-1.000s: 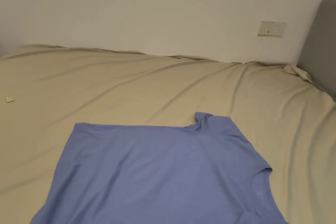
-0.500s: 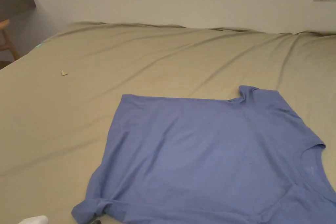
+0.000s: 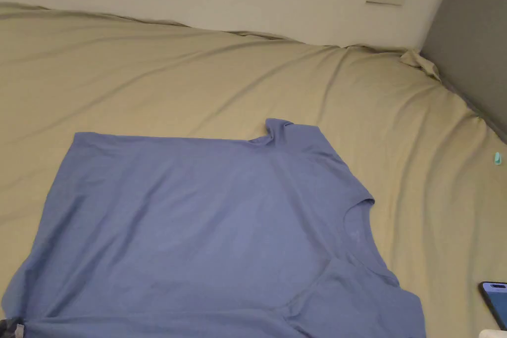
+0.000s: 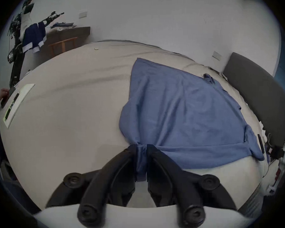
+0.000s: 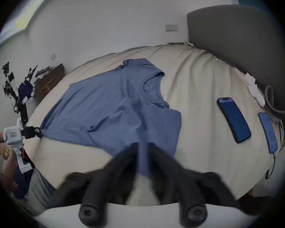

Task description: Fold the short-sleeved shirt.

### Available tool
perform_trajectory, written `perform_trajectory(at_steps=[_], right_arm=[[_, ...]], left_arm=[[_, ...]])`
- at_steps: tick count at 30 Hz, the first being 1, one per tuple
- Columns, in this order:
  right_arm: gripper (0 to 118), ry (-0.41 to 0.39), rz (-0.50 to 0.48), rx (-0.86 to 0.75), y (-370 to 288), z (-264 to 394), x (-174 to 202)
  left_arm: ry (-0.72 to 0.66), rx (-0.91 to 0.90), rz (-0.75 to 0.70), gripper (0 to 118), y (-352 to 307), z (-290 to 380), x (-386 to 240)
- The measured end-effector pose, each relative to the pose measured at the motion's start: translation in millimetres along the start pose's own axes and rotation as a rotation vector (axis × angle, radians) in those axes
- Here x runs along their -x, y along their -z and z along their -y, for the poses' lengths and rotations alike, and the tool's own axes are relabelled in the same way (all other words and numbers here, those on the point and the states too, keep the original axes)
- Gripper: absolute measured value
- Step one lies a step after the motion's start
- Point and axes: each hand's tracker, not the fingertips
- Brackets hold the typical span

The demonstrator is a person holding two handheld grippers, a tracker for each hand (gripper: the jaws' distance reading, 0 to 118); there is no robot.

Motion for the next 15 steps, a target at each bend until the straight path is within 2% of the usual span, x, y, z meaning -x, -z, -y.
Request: perform_trajectory(at_steps=[1,2,3,6,7,8,9,10,11,15], right_arm=[[48,0.001,0.0,0.025,11,0,-11],[85,-0.003,-0.005,0.065,21,-3,-15],[106,-0.002,-0.015,0.085,28,-6,-18],[105,0.017,-0.032,0.141,51,-8,-29],[103,0.014,-0.029,0.18,58,-7,-32],[91,0.007,-0.036,0.216,63,-5,-34],[50,0.001,-0.035,0.226,67,-4,-35],[20,-0.008,-0.02,0.214,69,-3,-35],[15,-0.017,-0.02,0.193,68,-1,-35],[12,-0.054,-0.027,0.112,58,1,-26]], left_arm=[[0.012,-0.002,0.003,11,-2,-1,0],[0.02,-0.002,0.007,11,-4,-2,0],[0.024,-0.004,0.006,11,-5,0,-3],[0.021,-0.007,0.011,11,-10,-1,-1],[0.019,-0.008,0.013,11,-8,0,-2],[0.02,-0.006,0.014,11,-8,0,-2],[0.021,-0.004,0.014,11,-8,0,-2],[0.022,0.002,0.017,11,-8,0,-3],[0.027,0.006,0.02,11,-6,1,-4],[0.053,0.001,0.017,11,-8,0,-5]])
